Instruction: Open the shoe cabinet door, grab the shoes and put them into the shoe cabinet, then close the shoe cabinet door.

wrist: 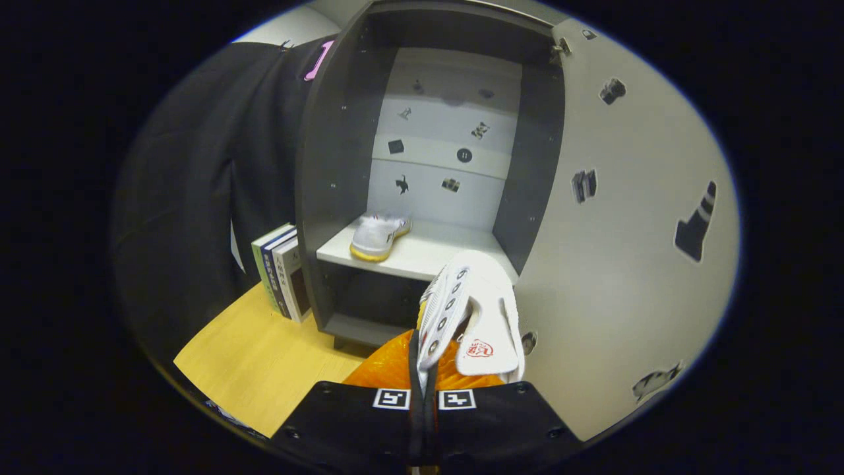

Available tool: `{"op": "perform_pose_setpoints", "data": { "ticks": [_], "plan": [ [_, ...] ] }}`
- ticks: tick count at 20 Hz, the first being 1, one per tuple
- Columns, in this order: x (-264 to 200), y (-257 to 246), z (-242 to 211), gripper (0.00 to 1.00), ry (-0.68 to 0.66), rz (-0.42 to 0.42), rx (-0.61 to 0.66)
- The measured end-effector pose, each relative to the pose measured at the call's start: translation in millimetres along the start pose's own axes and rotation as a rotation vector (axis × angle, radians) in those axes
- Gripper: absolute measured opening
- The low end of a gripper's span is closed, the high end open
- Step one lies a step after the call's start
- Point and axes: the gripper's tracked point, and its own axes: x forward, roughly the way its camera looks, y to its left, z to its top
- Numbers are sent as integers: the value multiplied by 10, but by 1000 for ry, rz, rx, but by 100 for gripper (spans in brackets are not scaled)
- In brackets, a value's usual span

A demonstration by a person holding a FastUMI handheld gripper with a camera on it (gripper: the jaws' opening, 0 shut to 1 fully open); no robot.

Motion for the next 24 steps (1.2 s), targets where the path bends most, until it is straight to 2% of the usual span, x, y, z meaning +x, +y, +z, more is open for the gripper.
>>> {"op": "perform_pose_setpoints", "data": {
  "ticks": [6,9,13,16,18,20,24],
  "plan": [
    [447,-191,816,2,-95,12,23],
    [828,-309,1075,2,-112,-3,-20],
    [1315,-447,1378,2,-130,-7,-11],
    [1747,-570,1482,2,-102,-36,-37],
    [2002,-586,1484,2,-86,-40,3],
    [2232,-556,1386,2,-50,-25,26],
    [2642,-465,1073,2,42,-15,-22]
  ]
}}
